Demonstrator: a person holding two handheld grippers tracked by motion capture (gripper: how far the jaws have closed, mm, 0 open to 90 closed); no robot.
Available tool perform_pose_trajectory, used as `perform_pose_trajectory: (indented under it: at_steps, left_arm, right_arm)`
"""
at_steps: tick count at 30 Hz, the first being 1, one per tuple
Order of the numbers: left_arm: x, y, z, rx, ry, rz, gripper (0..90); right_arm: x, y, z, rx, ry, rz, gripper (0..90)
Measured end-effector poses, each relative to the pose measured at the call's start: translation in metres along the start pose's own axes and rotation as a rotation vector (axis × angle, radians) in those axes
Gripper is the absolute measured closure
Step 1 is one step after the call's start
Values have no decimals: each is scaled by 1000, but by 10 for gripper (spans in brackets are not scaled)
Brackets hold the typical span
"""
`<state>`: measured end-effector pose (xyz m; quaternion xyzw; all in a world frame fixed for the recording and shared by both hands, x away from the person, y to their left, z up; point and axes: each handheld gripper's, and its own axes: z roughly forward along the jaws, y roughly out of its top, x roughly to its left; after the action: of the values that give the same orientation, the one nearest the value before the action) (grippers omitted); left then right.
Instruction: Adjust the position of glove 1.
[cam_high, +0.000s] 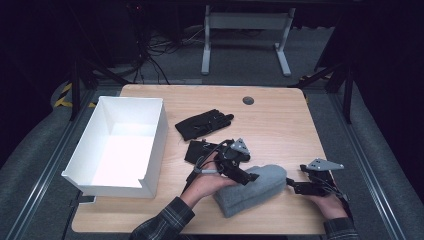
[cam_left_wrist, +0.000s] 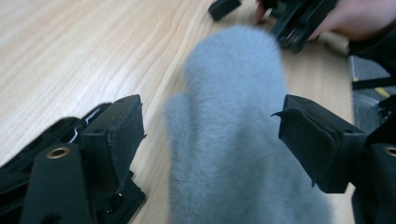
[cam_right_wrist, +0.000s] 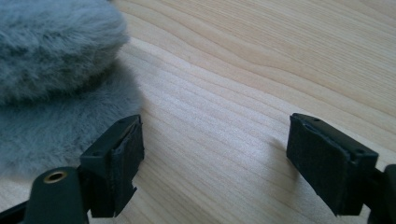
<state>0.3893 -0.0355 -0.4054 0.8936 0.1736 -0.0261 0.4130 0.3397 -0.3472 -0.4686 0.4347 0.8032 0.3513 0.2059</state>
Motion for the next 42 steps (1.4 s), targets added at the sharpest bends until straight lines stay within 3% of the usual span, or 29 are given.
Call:
perform_pose_trajectory:
  at_steps: [2,5,10,14,24,28,32,37,42]
  left_arm:
    - [-1,-2,10,50,-9,7,195]
    - [-5,-4,16,84,-11,16,176]
    - [-16,-7,28,169,5,40,153]
    - [-16,-10,38,224,15,45,130]
    - [-15,-13,50,313,-22,26,138]
    - [-15,-11,51,334,-41,38,218]
    - [-16,-10,50,345,-75,56,375]
    - [-13,-8,49,365,-103,34,526]
    - [-11,-8,45,361,-115,21,621]
  right_arm:
    - [0,0,0,0,0,0,192]
    - [0,0,0,0,0,0,192]
    - [0,0,0,0,0,0,192]
    - [0,0,0,0,0,0,192]
    - [0,0,0,0,0,0,192]
    - [0,0,0,0,0,0,192]
    - [0,0,0,0,-1,1,192]
    - [0,0,0,0,-1,1,192]
    - [0,0,0,0,-1,1,192]
